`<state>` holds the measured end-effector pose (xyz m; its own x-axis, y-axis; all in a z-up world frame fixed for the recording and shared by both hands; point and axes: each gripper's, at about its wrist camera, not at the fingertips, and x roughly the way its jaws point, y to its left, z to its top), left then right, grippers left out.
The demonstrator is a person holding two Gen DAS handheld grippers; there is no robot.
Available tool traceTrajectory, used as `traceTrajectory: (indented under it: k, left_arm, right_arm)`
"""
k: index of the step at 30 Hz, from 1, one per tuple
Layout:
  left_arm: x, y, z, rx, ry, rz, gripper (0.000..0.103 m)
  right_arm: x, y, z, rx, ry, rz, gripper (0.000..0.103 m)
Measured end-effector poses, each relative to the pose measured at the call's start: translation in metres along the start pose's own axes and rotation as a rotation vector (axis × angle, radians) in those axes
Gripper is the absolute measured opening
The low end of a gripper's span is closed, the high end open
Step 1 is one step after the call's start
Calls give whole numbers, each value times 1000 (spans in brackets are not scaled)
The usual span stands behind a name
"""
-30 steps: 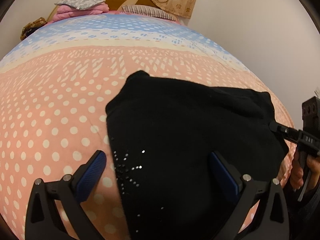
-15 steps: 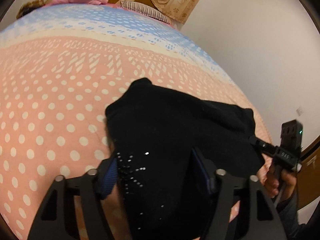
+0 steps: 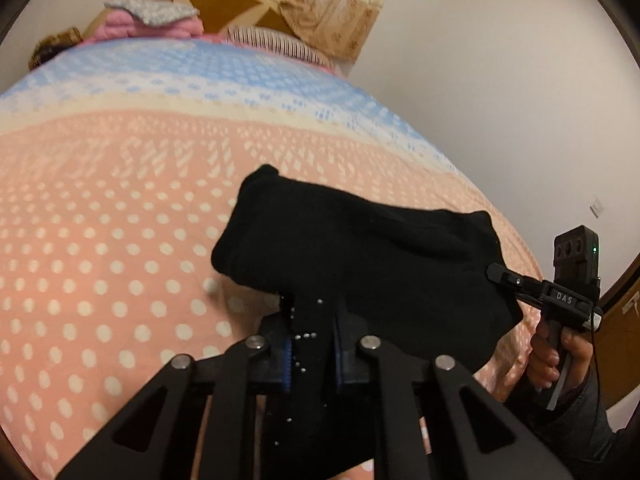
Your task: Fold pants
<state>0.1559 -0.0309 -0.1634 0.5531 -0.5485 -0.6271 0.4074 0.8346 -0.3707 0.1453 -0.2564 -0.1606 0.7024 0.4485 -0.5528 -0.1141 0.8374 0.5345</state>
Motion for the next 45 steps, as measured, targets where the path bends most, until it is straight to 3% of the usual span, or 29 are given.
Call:
traceTrajectory:
  k: [6, 22, 33, 45]
  left_arm:
    - [-24, -3, -1, 48, -56, 49, 12]
    - [-51, 18, 6, 46, -109, 138, 12]
    - [-80, 59, 28, 20, -173, 232, 12]
    - [-118, 114, 40, -40, -231, 333, 12]
  right_arm:
    - [-6, 17, 2, -34, -25, 24, 29]
    - [22, 57, 27, -127, 2, 36, 28]
    - [88, 117, 73, -227, 61, 82, 28]
    - [162, 190, 100, -315, 114, 154, 27]
